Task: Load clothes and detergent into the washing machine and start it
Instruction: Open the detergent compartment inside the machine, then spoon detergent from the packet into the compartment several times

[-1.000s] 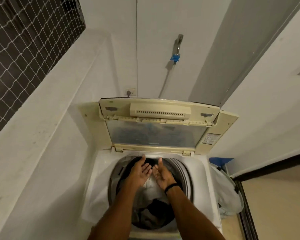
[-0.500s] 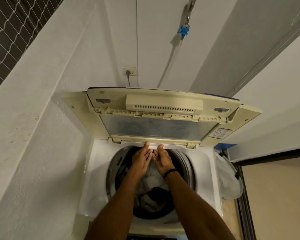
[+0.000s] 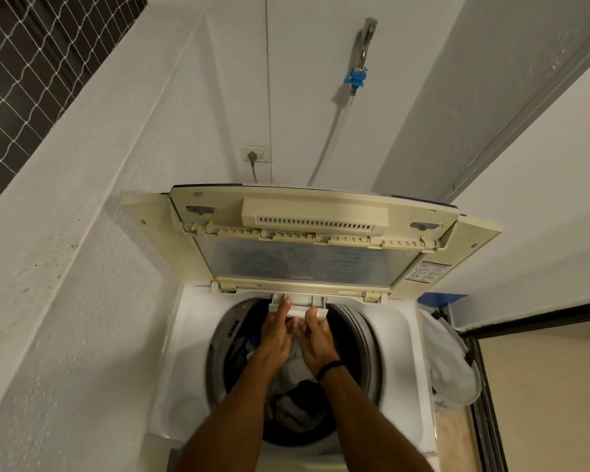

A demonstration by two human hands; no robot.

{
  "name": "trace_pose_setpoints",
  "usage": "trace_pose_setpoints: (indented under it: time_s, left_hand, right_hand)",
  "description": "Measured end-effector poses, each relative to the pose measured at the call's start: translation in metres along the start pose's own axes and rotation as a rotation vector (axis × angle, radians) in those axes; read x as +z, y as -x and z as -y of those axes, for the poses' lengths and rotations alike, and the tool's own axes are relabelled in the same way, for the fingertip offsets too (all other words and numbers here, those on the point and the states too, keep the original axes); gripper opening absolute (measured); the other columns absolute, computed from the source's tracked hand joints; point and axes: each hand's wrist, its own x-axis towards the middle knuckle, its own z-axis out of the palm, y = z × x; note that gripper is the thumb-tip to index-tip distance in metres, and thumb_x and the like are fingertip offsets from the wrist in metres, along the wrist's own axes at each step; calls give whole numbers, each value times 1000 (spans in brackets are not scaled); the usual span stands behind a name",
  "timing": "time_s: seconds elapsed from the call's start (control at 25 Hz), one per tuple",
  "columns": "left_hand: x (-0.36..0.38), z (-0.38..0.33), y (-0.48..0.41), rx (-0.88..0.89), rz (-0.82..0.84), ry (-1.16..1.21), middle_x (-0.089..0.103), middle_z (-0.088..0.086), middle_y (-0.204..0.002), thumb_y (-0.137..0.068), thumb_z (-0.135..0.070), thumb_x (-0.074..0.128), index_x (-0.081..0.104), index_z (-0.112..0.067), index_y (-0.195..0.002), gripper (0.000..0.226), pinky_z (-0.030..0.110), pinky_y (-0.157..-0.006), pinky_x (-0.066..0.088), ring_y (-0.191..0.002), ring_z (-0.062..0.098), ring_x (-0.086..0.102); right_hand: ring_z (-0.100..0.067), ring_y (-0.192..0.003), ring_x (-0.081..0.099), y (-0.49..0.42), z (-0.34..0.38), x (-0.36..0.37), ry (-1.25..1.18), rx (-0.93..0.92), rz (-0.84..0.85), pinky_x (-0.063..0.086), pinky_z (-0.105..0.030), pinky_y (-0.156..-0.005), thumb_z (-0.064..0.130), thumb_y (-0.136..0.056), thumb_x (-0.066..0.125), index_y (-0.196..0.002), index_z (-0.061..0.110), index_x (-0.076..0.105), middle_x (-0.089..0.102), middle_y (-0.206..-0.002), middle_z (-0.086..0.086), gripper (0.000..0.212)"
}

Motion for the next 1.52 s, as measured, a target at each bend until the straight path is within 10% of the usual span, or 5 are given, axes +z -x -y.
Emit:
trace_pose_setpoints:
  time_s: [0.2,0.48,0.72,1.16,1.52]
  left_hand:
    - [-12,13,13,-17,-55,-2,68,21,-104,-88,-21,69,65,2,-111,33,26,-66,58,-82,22,68]
    - [-17,4,29,-158,-85,7,67,16,-111,-85,-25,75,64,-4,-112,35,31,-90,54,-108,24,64]
    - [-55,-5,57,-8,-175,-315,57,3,-58,-90,-22,68,60,-12,-71,22,25,-60,44,-59,15,50]
    - [-117,-84,259,618,-435,-352,74,1,-89,-73,-41,74,66,-28,-93,25,44,-82,60,-82,21,72]
    - [-156,-107,513,1225,-474,-340,71,-4,-91,-90,-20,69,64,-15,-109,20,24,-78,53,-85,12,68]
  right_hand:
    - [-25,-89,68,18,-6,-20,114,-3,-8,57,-38,-86,24,-96,59,-99,11,56,69,-95,-16,14]
    - [-27,-83,55,40,-51,-32,417,64,-241,49,-36,-69,11,-95,46,-83,19,58,60,-87,-15,18]
    - [-23,-65,64,53,-40,-26,595,70,-197,56,-33,-58,14,-88,52,-84,11,68,69,-75,-10,17]
    - [-32,-89,66,140,-13,83,667,-190,232,56,-37,-86,17,-82,68,-93,11,69,67,-94,-14,12]
    - [-22,-79,66,338,-42,246,787,-450,985,58,-32,-78,1,-93,55,-92,10,66,67,-83,-6,14]
